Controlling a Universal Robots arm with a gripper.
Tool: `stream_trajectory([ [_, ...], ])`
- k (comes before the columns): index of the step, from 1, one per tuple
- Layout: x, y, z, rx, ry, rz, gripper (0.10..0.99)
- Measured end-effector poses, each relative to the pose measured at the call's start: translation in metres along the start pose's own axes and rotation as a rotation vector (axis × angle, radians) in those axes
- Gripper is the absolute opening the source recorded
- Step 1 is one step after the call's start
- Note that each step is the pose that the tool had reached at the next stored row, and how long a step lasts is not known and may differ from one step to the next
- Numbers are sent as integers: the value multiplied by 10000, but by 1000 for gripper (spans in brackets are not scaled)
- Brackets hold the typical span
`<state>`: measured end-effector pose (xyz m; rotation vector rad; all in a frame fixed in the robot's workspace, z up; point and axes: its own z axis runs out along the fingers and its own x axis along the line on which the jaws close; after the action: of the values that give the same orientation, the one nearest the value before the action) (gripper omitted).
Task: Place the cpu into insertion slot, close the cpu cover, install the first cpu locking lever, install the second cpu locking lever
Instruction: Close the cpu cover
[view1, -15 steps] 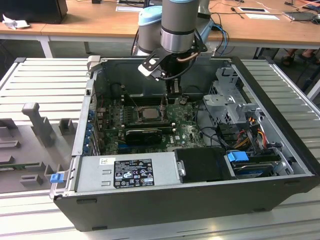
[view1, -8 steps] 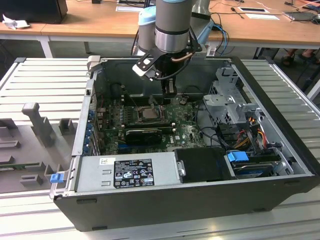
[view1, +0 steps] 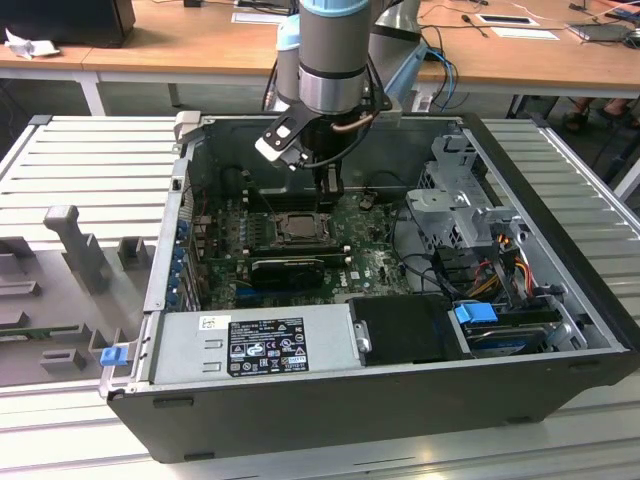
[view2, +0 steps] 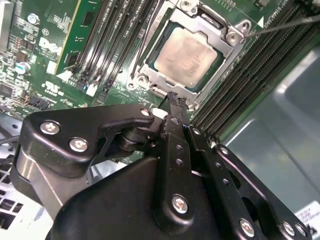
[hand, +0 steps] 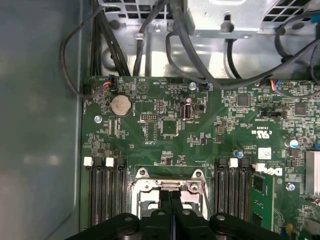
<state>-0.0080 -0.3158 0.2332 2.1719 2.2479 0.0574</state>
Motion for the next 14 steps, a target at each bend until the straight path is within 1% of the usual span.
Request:
stream_trajectory([
  [3,0,-13,22,2,6,-111,106],
  [8,0,-36,26,5,5,-112,106],
  [10,3,-92,27,5,6,-114,106],
  [12,4,-125,26,4,5,-114,106],
  [14,4,-142,25,4,6,-113,106],
])
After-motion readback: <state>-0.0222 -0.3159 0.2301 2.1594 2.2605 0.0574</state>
